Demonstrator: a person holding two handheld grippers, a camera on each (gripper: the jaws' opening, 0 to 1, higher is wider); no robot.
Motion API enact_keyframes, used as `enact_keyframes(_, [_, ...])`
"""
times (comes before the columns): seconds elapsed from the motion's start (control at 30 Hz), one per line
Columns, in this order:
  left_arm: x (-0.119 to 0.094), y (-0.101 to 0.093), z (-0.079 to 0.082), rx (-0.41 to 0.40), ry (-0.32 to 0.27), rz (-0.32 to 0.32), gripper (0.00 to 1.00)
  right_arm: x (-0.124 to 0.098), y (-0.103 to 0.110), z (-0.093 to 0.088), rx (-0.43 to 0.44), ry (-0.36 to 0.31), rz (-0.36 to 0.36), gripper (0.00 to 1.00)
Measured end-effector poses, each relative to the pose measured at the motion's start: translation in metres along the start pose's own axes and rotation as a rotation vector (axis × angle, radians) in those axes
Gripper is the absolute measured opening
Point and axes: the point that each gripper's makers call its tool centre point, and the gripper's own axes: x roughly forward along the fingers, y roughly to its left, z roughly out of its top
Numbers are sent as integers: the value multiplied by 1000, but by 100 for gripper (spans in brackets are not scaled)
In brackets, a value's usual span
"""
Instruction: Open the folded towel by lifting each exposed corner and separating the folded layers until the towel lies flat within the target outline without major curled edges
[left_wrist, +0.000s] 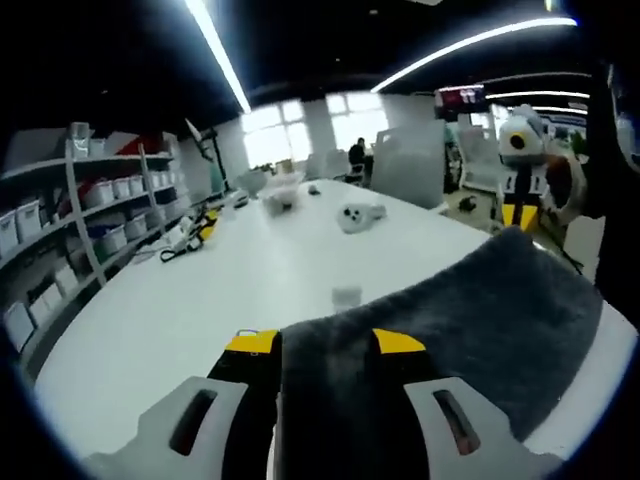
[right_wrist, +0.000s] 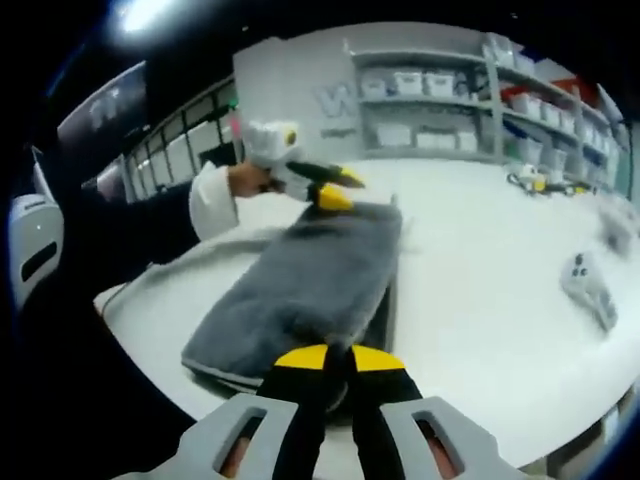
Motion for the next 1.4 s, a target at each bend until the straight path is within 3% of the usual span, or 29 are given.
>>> enact_keyframes(0.07, [2, -8, 6, 6, -24, -29, 40, -2, 3, 6, -18, -8, 0, 3])
enact_keyframes(0.23, [7, -16, 9, 38, -19, -48, 41, -2, 6, 9, -60, 7, -17, 4])
enact_keyframes(0.4, [4, -20, 5, 42, -13, -58, 41, 1, 4, -1, -83, 57, -25, 7])
enact_keyframes(0.53, [-1, -21, 1, 42, -4, -59, 42, 2, 6, -8, -50, 78, 5, 9])
enact_keyframes(0.63, [3, -22, -1, 65, 15, -62, 42, -3, 6, -6, -27, 69, 5, 3])
enact_keyframes(0.9, [24, -35, 11, 179, 39, -115, 49, -10, 18, 13, -79, 28, 11, 2])
enact_keyframes(1.07, [24, -46, 18, 218, 28, -165, 56, -14, 34, 35, -109, -25, 42, 2])
enact_keyframes(1.2, [22, -61, 21, 202, 23, -231, 61, -14, 45, 46, -145, -51, 56, 2])
enact_keyframes(1.4, [15, -77, 29, 298, 39, -276, 66, -9, 70, 59, -181, -73, 106, 1])
